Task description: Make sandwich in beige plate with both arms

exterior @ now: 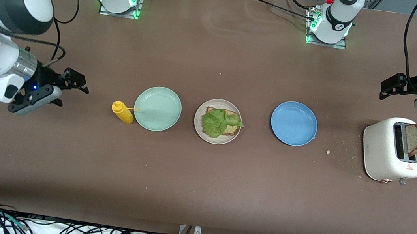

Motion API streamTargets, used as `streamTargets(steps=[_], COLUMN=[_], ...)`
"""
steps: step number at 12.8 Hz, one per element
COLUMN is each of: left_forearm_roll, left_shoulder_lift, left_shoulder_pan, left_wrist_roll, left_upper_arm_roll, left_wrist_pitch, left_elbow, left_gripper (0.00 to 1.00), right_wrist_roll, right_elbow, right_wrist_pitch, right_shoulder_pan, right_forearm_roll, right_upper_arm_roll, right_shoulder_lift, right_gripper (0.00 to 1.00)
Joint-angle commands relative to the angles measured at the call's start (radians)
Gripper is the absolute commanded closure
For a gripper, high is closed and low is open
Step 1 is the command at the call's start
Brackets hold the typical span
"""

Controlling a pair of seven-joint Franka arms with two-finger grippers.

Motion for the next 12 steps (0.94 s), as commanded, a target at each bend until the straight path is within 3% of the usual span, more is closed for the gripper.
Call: streamTargets(steps=[1, 5, 10, 12], left_forearm_roll=[-0.011, -0.011, -0.011, -0.011], left_shoulder_lift=[0.001, 0.001, 0.001, 0.001], left_shoulder_pan=[0.007, 0.007, 0.007, 0.007], left_wrist_roll=[0.02, 0.02, 0.021, 0.02], left_upper_arm_roll=[-0.002, -0.002, -0.002, -0.002], left_wrist_pitch=[-0.002, -0.002, -0.002, -0.002], left_elbow=[0.011, 0.011, 0.011, 0.011], left_gripper=[0.0, 0.0, 0.0, 0.0], right_wrist_roll=[0.193, 0.278, 0.298, 0.3], right_elbow=[0.008, 0.017, 0.106, 0.12], right_wrist_pitch=[-0.108, -0.228, -0.354, -0.375], right_shoulder_pan=[-0.02, -0.075, -0.239, -0.245], right_forearm_roll=[-0.116, -0.173, -0.195, -0.204], right_upper_arm_roll=[0.077, 0.088, 0.085, 0.077], right_shoulder_lift=[-0.109, -0.213, -0.238, -0.233], right_gripper=[0.0, 0.0, 0.0, 0.0])
